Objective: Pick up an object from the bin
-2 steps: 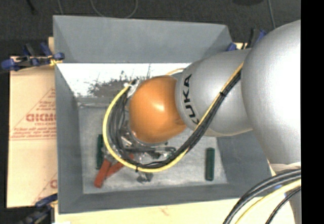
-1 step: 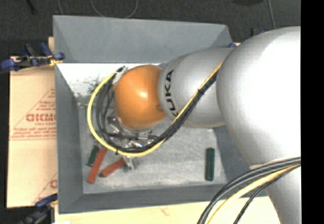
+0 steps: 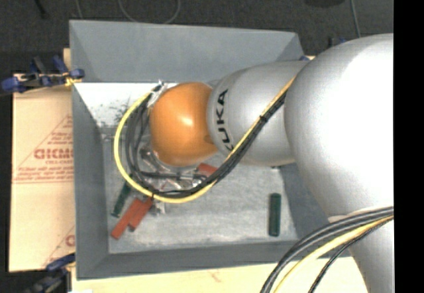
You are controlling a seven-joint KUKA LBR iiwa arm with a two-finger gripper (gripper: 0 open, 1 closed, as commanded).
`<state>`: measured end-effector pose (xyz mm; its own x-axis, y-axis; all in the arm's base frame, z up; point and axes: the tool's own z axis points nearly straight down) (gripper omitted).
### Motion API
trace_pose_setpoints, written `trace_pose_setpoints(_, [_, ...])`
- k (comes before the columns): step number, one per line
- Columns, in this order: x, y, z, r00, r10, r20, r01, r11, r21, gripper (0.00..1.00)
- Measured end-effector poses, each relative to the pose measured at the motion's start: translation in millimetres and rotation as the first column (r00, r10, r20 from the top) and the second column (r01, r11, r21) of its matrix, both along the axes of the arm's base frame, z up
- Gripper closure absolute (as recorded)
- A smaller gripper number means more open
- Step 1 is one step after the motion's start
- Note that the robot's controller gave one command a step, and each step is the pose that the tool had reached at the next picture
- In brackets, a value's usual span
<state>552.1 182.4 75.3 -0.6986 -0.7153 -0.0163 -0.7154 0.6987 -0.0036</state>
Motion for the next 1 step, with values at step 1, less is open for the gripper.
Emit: trace_pose_setpoints(1, [64.2,38.8,191.9,1.000,0.001,0.001,-0.001,1.000,-0.005,1.00])
